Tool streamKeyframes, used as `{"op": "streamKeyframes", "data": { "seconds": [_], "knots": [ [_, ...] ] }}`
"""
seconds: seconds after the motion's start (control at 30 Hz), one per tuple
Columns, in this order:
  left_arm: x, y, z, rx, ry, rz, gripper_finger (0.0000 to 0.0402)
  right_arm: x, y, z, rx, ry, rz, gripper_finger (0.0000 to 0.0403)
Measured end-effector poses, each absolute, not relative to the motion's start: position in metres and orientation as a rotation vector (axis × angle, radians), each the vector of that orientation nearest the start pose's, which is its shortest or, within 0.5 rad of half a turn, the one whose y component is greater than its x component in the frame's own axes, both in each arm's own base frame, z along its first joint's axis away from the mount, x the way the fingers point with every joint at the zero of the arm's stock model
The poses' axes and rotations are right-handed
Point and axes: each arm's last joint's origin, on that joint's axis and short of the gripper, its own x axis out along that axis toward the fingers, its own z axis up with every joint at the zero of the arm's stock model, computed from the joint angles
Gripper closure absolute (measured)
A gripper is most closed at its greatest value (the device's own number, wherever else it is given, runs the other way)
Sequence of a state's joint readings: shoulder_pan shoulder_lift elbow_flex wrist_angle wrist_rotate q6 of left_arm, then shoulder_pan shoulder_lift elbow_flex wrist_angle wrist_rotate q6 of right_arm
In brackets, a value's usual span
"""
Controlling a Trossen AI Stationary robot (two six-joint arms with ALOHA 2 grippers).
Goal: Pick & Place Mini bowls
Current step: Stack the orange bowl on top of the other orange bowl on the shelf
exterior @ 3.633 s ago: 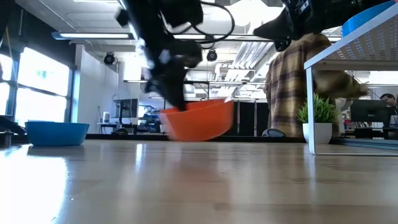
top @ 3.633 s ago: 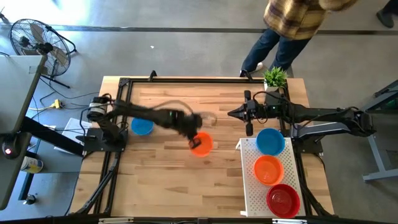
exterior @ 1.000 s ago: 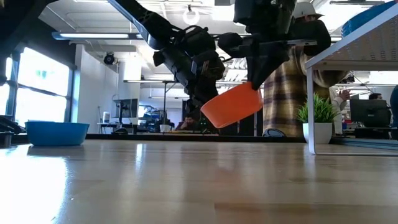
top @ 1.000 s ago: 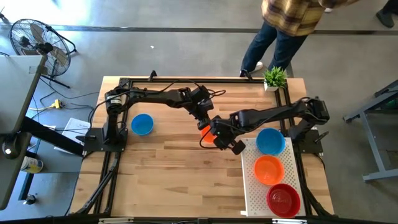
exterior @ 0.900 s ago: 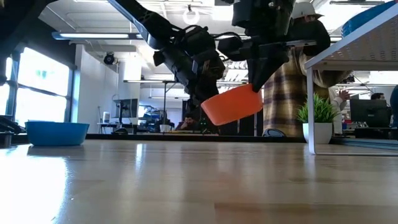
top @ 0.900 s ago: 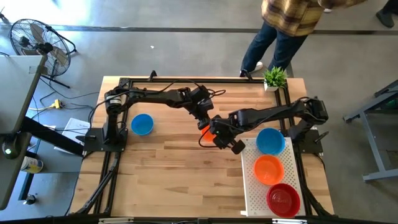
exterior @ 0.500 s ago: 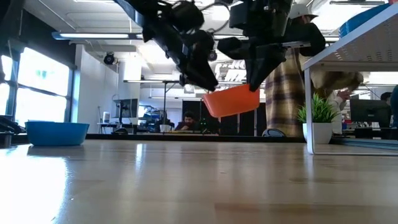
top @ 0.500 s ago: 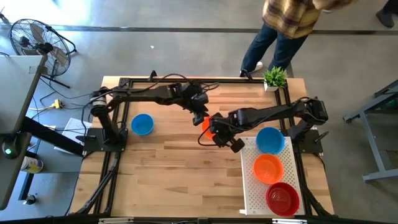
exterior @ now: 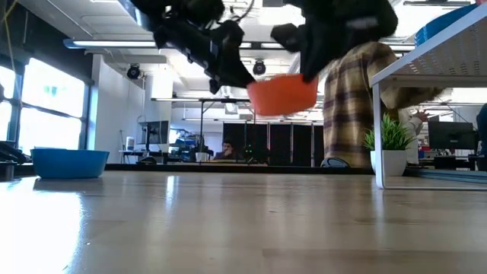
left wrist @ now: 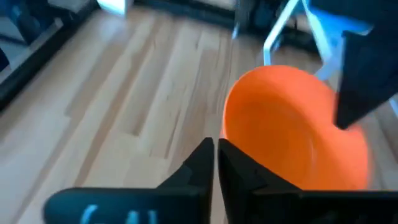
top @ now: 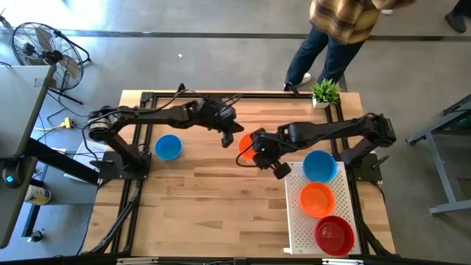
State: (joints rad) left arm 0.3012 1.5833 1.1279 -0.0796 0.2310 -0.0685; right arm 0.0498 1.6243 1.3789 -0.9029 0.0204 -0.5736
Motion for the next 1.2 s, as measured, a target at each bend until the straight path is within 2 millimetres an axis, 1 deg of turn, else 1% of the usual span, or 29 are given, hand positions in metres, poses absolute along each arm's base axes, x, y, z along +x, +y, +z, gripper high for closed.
{"op": "streamKeyframes", "data": {
  "seconds": [0.1,0.2,0.3,0.47,0.57,0.67,0.77,0.9,1.07,1.2],
  "knots": [
    [0.325,0.095,0.259,-0.202,0.449,0.110,0.0398,0.322,0.016,0.303,-0.501,1.071,0.312,0.0402],
    [0.313,0.092,0.257,-0.193,0.373,0.158,0.0395,0.316,0.018,0.330,-0.407,1.072,0.259,0.0402],
    [0.297,0.089,0.251,-0.180,0.338,0.216,0.0398,0.309,0.026,0.356,-0.302,1.082,0.209,0.0402],
    [0.275,0.084,0.243,-0.159,0.252,0.269,0.0400,0.292,0.050,0.391,-0.118,1.090,0.149,0.0402],
    [0.263,0.082,0.234,-0.161,0.226,0.310,0.0400,0.280,0.070,0.408,-0.017,1.089,0.130,0.0402],
    [0.256,0.080,0.227,-0.157,0.189,0.332,0.0400,0.268,0.090,0.423,0.077,1.071,0.133,0.0402],
    [0.252,0.079,0.219,-0.156,0.183,0.333,0.0400,0.254,0.112,0.436,0.148,1.056,0.157,0.0402],
    [0.251,0.079,0.216,-0.158,0.181,0.344,0.0401,0.232,0.138,0.446,0.243,1.080,0.160,0.0402],
    [0.251,0.079,0.216,-0.148,0.182,0.353,0.0401,0.203,0.163,0.448,0.308,1.127,0.072,0.0402],
    [0.251,0.080,0.217,-0.131,0.166,0.366,0.0401,0.187,0.181,0.446,0.304,1.113,0.040,0.0402]
  ]
}}
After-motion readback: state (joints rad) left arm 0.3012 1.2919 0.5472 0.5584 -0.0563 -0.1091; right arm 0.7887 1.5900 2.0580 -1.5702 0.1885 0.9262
